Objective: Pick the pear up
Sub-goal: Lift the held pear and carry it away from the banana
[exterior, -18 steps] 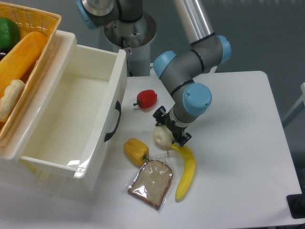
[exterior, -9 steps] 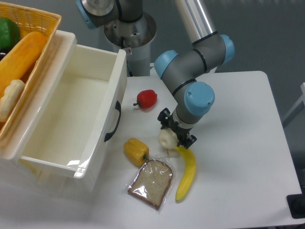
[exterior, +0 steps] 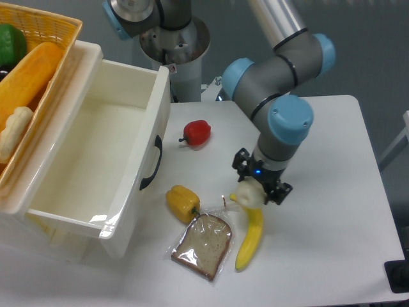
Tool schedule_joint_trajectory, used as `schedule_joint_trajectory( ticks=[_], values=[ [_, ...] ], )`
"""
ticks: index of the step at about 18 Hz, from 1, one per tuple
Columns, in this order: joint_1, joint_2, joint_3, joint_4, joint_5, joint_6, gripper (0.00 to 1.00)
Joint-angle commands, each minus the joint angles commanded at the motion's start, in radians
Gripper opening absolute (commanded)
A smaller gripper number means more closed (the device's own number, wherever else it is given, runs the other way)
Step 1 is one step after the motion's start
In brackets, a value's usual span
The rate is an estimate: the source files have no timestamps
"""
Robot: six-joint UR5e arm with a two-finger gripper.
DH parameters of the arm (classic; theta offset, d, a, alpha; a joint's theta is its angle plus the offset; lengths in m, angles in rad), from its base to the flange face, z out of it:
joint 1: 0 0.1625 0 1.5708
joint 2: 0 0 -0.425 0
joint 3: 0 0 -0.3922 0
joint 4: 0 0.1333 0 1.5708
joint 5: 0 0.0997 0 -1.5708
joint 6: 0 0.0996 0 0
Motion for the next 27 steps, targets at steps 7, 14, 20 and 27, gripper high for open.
schedule_joint_trajectory(
  ticks=[7, 14, 20, 27],
  values=[
    [0.028, -0.067, 0.164, -0.005, 0.044, 0.043, 0.32],
    [0.049, -0.094, 0.235, -0.003, 0.037, 0.065, 0.23],
    [0.049, -0.089, 0.238, -0.002, 0.038, 0.082, 0.20],
    [0.051, -0.087, 0.241, 0.003, 0.040, 0.048, 0.35]
  ],
)
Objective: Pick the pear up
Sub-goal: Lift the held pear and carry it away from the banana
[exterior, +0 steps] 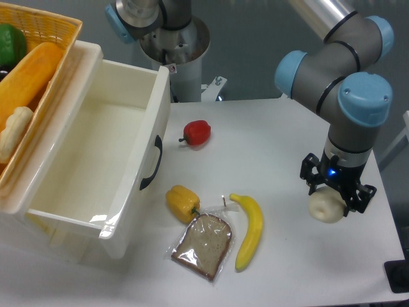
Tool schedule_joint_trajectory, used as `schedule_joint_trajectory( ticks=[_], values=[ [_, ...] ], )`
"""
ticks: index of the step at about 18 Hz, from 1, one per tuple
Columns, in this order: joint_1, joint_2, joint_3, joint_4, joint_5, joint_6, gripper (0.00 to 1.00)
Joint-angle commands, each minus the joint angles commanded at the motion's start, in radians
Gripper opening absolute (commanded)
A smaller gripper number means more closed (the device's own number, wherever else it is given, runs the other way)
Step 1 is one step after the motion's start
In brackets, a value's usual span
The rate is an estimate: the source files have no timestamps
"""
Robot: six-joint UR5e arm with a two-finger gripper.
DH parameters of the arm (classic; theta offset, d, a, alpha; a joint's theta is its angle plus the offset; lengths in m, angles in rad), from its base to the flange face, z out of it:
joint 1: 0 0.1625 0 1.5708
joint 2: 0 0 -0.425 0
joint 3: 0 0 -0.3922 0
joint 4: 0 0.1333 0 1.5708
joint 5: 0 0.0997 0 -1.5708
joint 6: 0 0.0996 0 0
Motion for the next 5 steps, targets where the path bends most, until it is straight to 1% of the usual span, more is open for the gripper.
schedule_joint_trajectory(
  ticks=[5],
  values=[
    [0.006, 0.009, 0.000, -0.002, 0.002, 0.005, 0.36]
  ],
)
